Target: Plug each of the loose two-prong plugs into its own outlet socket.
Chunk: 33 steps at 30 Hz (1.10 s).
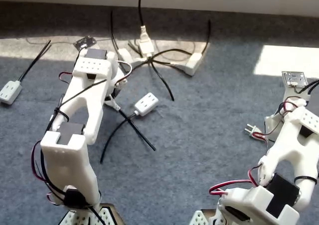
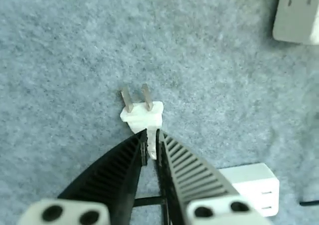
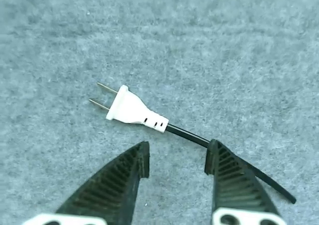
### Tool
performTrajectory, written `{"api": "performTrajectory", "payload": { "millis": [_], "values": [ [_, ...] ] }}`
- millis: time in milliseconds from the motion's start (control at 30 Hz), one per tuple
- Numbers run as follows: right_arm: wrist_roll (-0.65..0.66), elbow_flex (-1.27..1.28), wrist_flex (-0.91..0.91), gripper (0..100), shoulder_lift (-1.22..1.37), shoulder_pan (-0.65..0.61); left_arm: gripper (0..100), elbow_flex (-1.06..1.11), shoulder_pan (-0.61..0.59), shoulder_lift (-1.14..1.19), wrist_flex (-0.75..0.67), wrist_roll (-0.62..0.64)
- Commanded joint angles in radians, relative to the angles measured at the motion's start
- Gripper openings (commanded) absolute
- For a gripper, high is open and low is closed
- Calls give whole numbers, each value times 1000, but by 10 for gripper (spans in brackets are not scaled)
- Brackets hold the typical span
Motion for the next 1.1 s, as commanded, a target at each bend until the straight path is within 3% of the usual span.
{"api": "performTrajectory", "payload": {
  "millis": [0, 233, 733, 1067],
  "values": [
    [11, 33, -50, 192, -38, -28, 60, -5, -18, -7, -32, -2],
    [11, 47, -65, 192, -45, -25, 159, -5, 10, -5, -28, 5],
    [11, 47, -65, 192, -42, -21, 157, -93, -15, 174, -54, 0],
    [11, 47, -65, 192, -45, -15, 158, -104, -13, 160, 167, -2]
  ]
}}
